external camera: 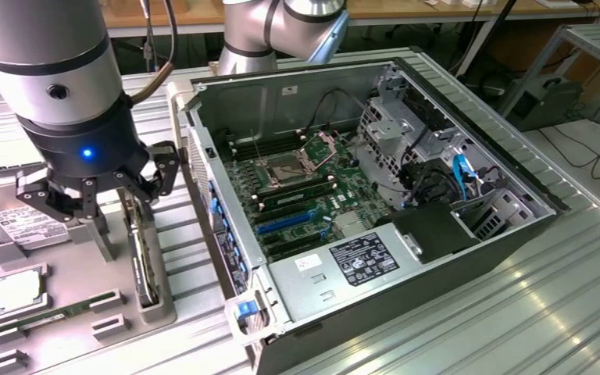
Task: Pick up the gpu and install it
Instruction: 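Pick up the gpu and move the gpu toward the slot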
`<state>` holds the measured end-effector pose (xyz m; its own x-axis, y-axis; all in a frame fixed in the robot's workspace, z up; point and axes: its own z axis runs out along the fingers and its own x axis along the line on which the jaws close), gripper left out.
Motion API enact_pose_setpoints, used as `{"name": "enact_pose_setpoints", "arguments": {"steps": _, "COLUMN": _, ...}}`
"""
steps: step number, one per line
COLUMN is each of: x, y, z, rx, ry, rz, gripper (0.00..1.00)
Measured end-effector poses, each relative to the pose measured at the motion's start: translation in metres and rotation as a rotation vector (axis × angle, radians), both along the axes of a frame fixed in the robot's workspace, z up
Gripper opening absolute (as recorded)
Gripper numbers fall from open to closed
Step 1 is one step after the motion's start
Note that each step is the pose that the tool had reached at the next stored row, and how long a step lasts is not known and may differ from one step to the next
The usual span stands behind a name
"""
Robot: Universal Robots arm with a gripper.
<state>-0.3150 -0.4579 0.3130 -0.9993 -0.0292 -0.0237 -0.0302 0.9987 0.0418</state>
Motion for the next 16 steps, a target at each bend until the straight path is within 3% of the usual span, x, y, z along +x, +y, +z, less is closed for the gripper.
{"name": "enact_pose_setpoints", "arguments": {"steps": 6, "x": 0.0, "y": 0.0, "z": -0.0069, "rx": -0.0043, "ry": 0.0001, "rz": -0.002, "gripper": 0.54}}
{"name": "enact_pose_setpoints", "arguments": {"steps": 11, "x": 0.0, "y": 0.0001, "z": -0.0117, "rx": -0.0141, "ry": 0.0001, "rz": -0.016, "gripper": 0.54}}
{"name": "enact_pose_setpoints", "arguments": {"steps": 16, "x": 0.0, "y": 0.0, "z": -0.0138, "rx": -0.015, "ry": 0.0003, "rz": -0.023, "gripper": 0.54}}
